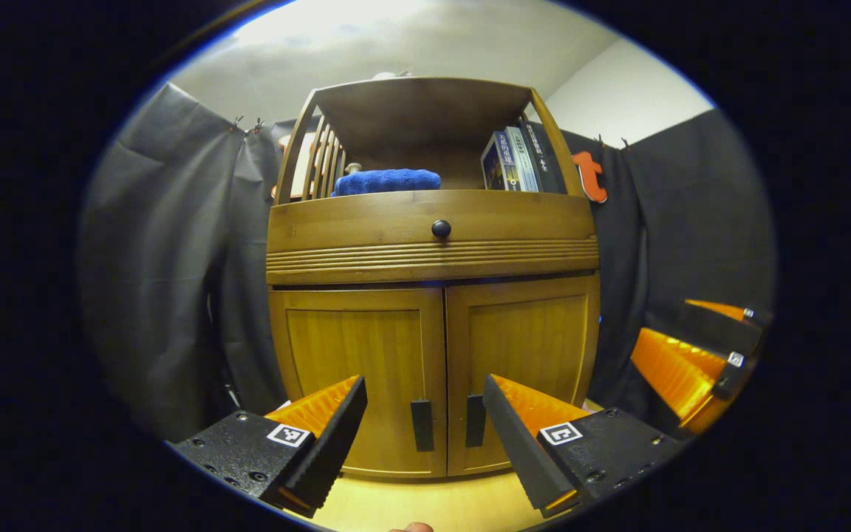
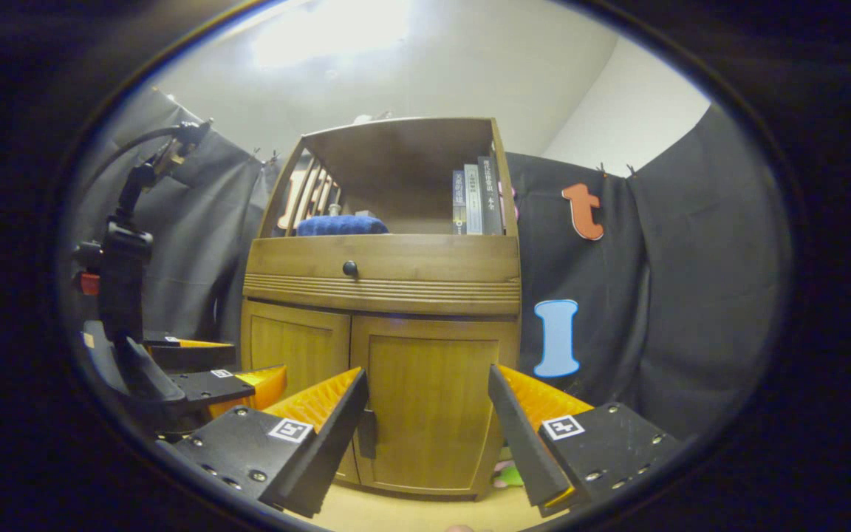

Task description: Open the right door of the double-door shoe cabinet with the right hand, and open the left door with the left hand.

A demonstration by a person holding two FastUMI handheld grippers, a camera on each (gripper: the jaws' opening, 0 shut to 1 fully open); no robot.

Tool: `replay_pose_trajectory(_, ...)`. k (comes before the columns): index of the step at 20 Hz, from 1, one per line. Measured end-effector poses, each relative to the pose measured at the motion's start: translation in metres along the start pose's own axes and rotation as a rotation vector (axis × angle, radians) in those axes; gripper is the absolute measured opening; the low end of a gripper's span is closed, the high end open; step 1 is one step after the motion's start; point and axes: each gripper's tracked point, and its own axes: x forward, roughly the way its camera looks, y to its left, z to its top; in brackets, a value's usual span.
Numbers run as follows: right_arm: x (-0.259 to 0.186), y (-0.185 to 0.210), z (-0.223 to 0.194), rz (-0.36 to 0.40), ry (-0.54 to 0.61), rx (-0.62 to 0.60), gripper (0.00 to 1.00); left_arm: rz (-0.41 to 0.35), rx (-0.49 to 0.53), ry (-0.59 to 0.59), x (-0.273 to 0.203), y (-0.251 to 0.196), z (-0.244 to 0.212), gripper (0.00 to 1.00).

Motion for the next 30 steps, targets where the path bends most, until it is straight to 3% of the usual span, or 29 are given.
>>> replay_pose_trajectory(6, 0.016, 0.037, -0.005, -0.069, 0.003, -0.015, 0.96, -0.078, 0.037, -0.037, 0.009, 0.036, 0.003, 0.96)
replay_pose_trajectory(10, 0.025, 0.058, 0.004, -0.065, -0.003, -0.057, 0.97, -0.113, 0.003, -0.072, 0.013, 0.045, 0.014, 0.96)
replay_pose_trajectory(22, 0.059, 0.088, -0.005, -0.041, 0.034, -0.077, 0.97, -0.099, -0.014, -0.066, 0.023, 0.078, 0.016, 0.95)
replay_pose_trajectory(30, 0.070, 0.100, -0.040, -0.046, 0.123, -0.083, 0.97, -0.148, 0.004, -0.078, 0.018, 0.075, 0.014, 0.95)
